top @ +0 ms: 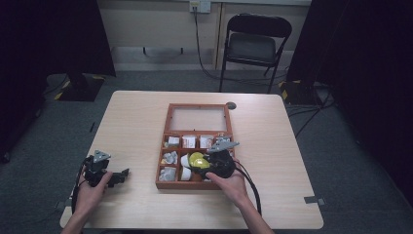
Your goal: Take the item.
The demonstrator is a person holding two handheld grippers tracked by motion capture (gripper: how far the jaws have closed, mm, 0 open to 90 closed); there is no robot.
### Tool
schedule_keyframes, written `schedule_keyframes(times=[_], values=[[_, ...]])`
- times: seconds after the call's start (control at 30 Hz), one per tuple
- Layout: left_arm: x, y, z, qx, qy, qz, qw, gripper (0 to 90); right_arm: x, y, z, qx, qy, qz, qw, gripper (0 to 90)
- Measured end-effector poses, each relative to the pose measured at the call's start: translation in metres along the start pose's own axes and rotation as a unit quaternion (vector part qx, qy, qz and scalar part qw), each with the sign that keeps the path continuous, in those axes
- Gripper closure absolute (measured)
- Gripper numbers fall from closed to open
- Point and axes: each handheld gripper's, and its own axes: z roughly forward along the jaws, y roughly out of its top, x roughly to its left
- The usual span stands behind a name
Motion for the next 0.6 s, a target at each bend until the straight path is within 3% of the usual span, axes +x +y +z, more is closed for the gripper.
schedule_keyframes(times=[0.6], values=[[0.000,0.000,0.000,0.000,-0.001,0.000,1.0000,0.0,-0.004,0.004,-0.011,-0.016,-0.003,0.001,0.9999,37.9]])
